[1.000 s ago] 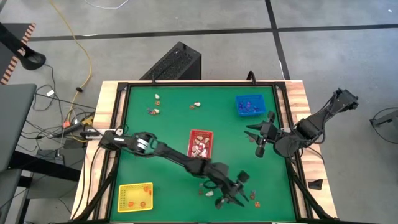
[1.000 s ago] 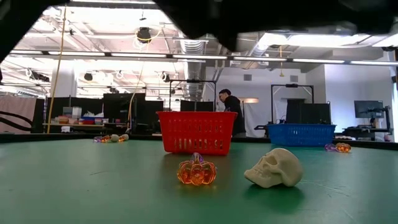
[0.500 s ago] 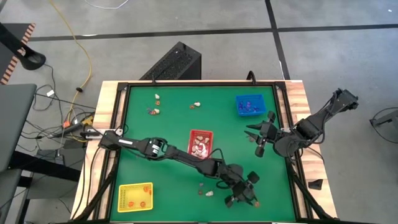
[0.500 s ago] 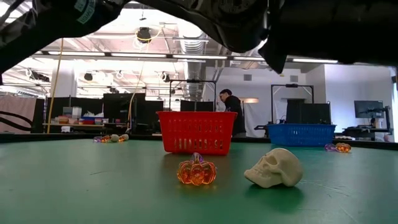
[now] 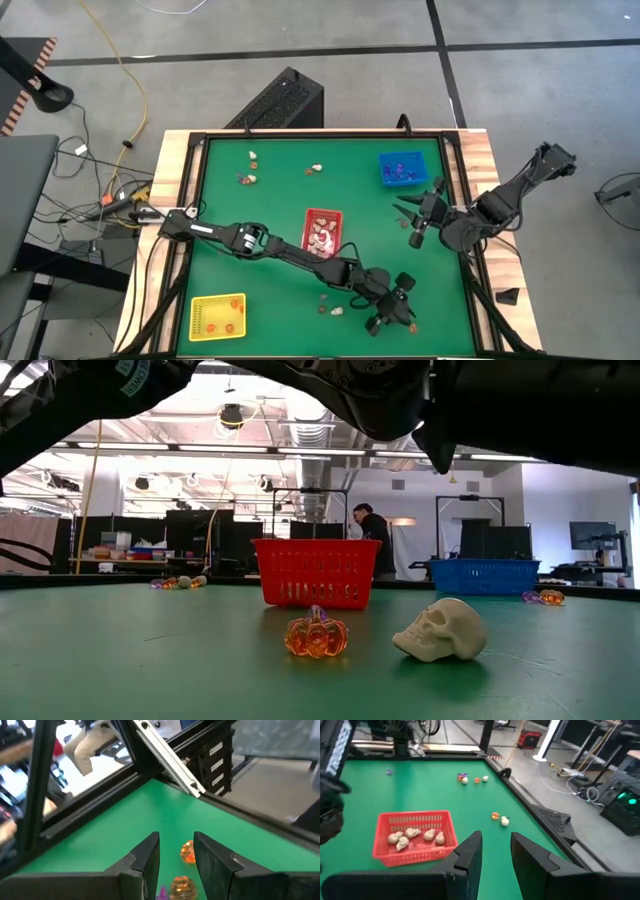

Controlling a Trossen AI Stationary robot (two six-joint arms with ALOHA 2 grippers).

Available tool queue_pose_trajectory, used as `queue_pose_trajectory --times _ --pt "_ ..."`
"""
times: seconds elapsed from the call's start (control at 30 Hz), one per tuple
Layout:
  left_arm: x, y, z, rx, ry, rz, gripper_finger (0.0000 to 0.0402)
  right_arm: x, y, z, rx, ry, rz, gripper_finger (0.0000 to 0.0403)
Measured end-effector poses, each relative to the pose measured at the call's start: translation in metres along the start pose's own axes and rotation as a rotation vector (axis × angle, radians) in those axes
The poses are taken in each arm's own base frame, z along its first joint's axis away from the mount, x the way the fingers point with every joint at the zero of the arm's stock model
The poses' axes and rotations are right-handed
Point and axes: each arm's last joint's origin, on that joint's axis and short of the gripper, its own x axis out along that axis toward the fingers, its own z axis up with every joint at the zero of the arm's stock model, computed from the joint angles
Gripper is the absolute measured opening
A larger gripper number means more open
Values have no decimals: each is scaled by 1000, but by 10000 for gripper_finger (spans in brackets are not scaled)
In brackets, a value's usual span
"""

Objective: Sort Halloween decoration

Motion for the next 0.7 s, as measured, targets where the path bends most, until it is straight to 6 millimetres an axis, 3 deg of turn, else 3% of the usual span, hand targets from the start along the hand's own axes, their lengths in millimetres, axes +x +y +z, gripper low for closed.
queue_pose_trajectory --times 0.2,0.33,0.47,0.7 --pt "2 -2 2 -66 -29 -25 110 5 -4 1 14 -6 -62 132" --pt "10 -9 -13 -122 -30 -72 116 9 -8 2 27 1 -93 132" --pt "9 -6 -24 -171 11 -82 136 12 -10 3 31 9 -109 132" --pt "9 -2 -20 -111 -7 -35 177 13 -9 2 33 29 -66 132"
